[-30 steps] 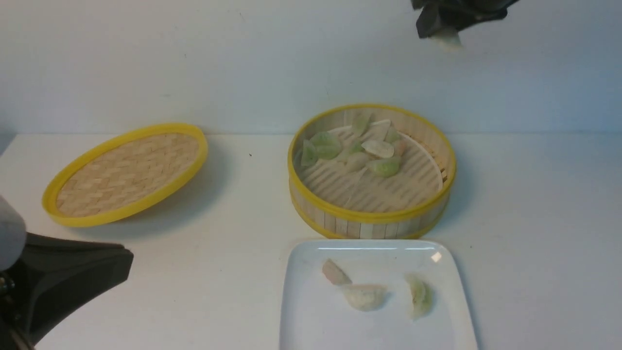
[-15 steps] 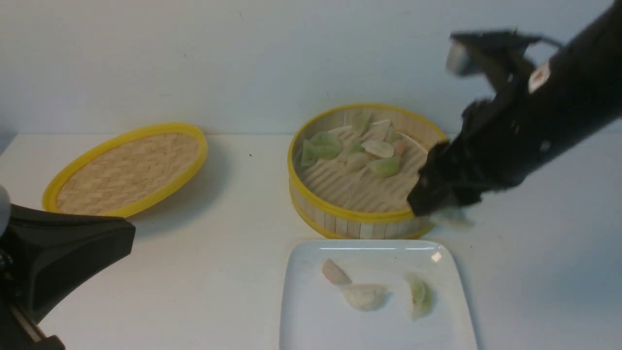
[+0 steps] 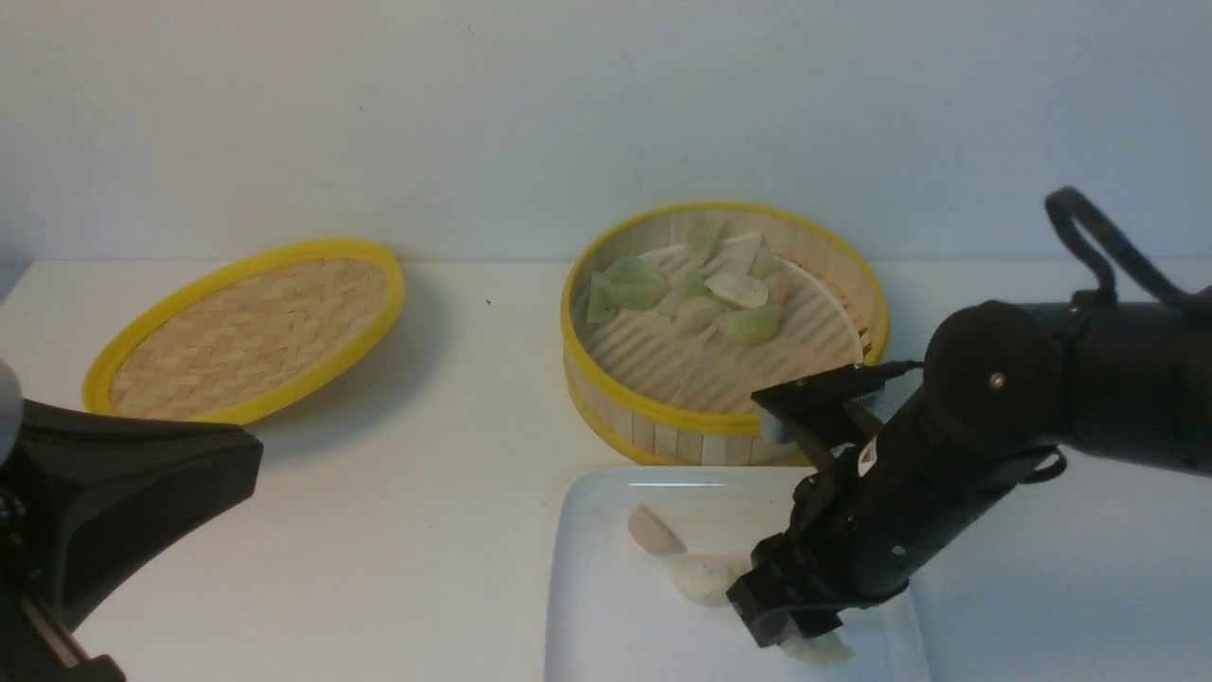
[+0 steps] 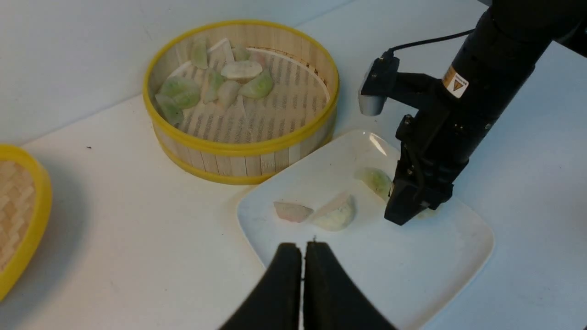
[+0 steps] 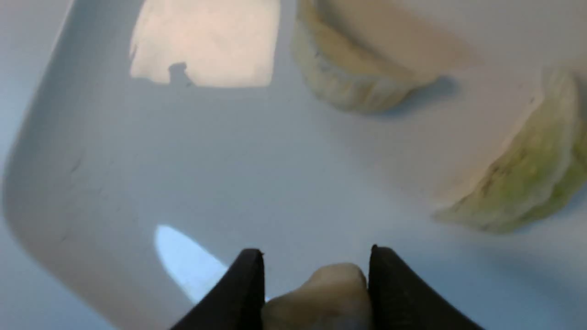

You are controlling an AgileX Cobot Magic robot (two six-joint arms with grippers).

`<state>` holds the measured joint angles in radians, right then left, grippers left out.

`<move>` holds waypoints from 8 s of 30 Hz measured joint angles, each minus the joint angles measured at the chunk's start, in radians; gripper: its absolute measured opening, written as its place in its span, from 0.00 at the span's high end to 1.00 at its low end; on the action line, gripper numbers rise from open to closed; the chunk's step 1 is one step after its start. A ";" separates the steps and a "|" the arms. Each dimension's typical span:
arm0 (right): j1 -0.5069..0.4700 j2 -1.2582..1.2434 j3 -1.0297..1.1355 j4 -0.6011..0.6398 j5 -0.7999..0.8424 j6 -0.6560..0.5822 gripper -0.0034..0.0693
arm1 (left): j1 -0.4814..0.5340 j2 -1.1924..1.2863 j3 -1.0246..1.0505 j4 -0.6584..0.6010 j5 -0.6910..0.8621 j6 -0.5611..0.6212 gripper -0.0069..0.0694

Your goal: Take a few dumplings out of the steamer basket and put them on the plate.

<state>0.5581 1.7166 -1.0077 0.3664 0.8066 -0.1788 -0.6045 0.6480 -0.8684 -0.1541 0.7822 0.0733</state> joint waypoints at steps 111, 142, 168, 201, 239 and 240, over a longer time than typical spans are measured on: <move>-0.232 0.544 -1.037 -0.181 0.362 0.039 0.40 | 0.000 0.001 0.001 0.009 0.178 -0.037 0.92; -0.230 0.600 -1.038 -0.277 0.350 0.153 0.37 | 0.000 0.001 0.001 0.012 0.205 -0.043 0.92; -0.118 -0.073 -0.325 -0.100 0.307 0.076 0.37 | 0.000 0.001 0.001 0.011 0.204 -0.044 0.92; -0.121 0.065 -0.200 -0.183 0.003 0.139 0.26 | 0.000 0.001 0.001 0.008 0.203 -0.044 0.92; -0.121 -1.738 0.448 -0.486 -0.580 0.349 0.97 | 0.001 0.041 0.001 0.007 -0.163 -0.044 0.92; -0.121 -1.738 0.449 -0.486 -0.597 0.352 0.97 | 0.001 0.042 0.001 0.005 -0.163 -0.044 0.92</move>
<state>0.4367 -0.0210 -0.5590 -0.1200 0.2099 0.1733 -0.6038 0.6900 -0.8677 -0.1486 0.6189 0.0295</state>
